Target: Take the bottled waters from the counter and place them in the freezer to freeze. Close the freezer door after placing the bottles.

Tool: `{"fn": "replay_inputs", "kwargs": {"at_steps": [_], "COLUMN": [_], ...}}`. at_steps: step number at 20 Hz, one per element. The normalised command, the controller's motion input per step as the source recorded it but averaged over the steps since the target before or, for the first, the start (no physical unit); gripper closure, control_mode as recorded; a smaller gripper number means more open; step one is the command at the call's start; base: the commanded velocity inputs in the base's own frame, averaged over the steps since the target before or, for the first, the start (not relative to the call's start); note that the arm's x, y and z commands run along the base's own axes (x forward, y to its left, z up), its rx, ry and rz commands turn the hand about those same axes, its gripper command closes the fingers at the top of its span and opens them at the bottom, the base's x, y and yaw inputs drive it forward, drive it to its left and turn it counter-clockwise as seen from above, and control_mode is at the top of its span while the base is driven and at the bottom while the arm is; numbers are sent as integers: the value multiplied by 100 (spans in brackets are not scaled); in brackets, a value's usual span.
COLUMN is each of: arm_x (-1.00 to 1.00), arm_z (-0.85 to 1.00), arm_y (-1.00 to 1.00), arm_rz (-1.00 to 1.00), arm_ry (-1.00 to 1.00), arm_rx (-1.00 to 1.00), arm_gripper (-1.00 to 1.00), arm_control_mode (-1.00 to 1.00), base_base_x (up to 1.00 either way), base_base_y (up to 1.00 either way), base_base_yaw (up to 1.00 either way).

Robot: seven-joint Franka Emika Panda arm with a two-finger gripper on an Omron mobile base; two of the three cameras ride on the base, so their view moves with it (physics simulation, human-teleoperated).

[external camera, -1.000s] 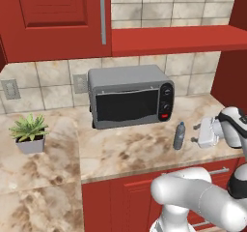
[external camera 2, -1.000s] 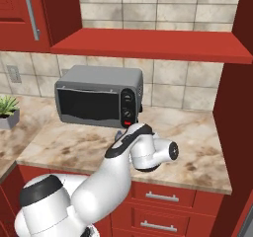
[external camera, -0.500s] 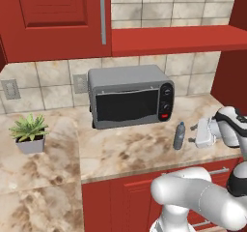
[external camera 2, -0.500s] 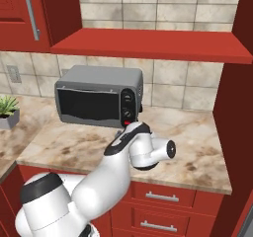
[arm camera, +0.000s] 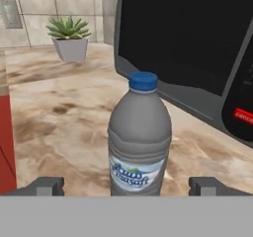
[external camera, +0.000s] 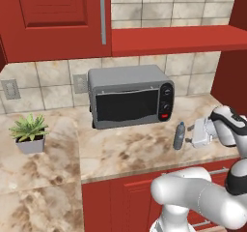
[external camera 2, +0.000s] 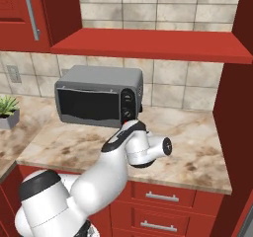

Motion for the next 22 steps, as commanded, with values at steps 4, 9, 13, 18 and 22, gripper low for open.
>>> {"fn": "replay_inputs", "kwargs": {"at_steps": [4, 9, 13, 18, 22], "arm_x": [14, 12, 2, 0, 0], "arm_z": [0, 0, 0, 0, 0], "arm_y": [3, 4, 0, 0, 0], "arm_rz": [0, 0, 0, 0, 2], "arm_ry": [8, 8, 9, 7, 0], "arm_rx": [0, 4, 11, 16, 15], "arm_gripper": [-100, -100, -100, -100, -100], "arm_control_mode": [-100, -100, -100, -100, -100], "base_base_x": [0, 0, 0, 0, 0], "base_base_y": [0, 0, 0, 0, 0], "base_base_yaw": [0, 0, 0, 0, 0]}}
